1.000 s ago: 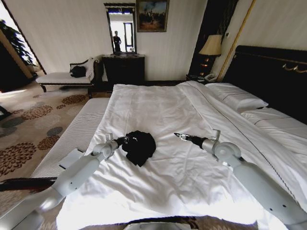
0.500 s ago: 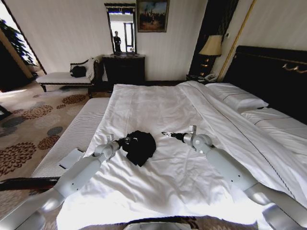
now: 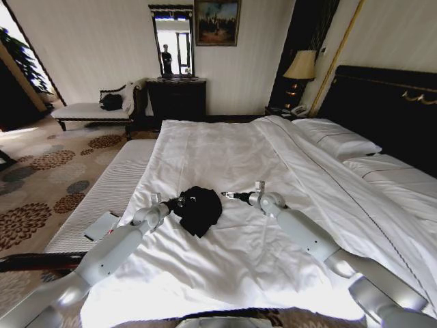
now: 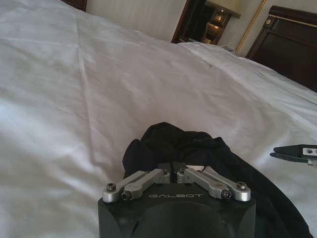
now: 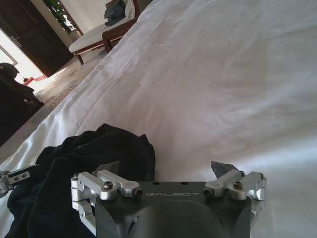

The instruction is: Fold the clothes on the bed.

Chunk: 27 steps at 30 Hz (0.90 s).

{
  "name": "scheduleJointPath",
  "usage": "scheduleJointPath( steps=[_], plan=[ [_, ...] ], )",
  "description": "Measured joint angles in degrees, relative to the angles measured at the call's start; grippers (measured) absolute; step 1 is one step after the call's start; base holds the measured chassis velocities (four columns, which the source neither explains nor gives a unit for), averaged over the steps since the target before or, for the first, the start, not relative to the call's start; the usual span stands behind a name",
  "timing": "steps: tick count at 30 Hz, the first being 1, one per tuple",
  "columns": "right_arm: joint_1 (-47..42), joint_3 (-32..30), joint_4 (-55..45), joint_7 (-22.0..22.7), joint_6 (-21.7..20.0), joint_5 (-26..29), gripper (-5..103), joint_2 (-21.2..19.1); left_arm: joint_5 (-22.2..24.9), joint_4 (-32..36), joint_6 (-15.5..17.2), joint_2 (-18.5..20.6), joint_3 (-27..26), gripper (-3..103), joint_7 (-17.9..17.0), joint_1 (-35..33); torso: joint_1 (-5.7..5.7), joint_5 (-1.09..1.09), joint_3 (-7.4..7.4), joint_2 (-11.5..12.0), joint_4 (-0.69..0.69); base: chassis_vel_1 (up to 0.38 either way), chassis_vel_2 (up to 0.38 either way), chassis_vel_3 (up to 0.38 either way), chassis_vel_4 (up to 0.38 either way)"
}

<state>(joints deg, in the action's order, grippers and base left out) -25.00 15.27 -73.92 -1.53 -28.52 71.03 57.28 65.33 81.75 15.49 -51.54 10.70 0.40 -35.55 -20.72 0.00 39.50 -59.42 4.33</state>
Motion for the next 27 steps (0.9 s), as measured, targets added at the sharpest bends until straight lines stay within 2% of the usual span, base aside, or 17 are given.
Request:
scheduleJointPath(
  steps=[12,18,19,24,25,27],
  plan=[
    [0.88,1.32,5.24,-0.45,-0.14,-3.45,100,3.47,-0.12,0.97,-0.01,0.37,0.14,1,0.0,-1.01,0.0,0.0,0.0,0.0,0.0,0.0,0.0,0.0,0.0],
    [0.66,1.56,5.86,-0.63,-0.11,-3.98,100,3.83,-0.17,1.29,-0.01,0.69,0.11,1,0.0,-1.23,0.0,0.0,0.0,0.0,0.0,0.0,0.0,0.0,0.0],
    [0.58,1.63,5.88,-0.73,-0.08,-4.02,103,3.85,-0.18,1.28,-0.01,0.69,0.13,1,0.0,-1.23,0.0,0.0,0.0,0.0,0.0,0.0,0.0,0.0,0.0],
    [0.66,2.08,5.86,-0.91,-0.07,-4.01,94,4.39,-0.18,1.17,-0.01,0.53,0.14,1,0.0,-1.22,0.0,0.0,0.0,0.0,0.02,0.0,0.0,0.0,0.0],
    [0.97,2.39,5.98,-0.83,-0.12,-3.89,83,4.78,-0.18,1.17,-0.01,0.51,0.13,1,0.0,-1.24,0.0,0.0,0.0,0.0,-0.01,0.0,0.0,0.0,0.0],
    [1.05,2.54,5.98,-0.8,-0.13,-3.87,83,4.9,-0.21,1.17,-0.01,0.49,0.12,1,0.0,-1.26,0.0,0.0,0.0,0.0,-0.01,0.0,0.0,0.0,0.0]
  ],
)
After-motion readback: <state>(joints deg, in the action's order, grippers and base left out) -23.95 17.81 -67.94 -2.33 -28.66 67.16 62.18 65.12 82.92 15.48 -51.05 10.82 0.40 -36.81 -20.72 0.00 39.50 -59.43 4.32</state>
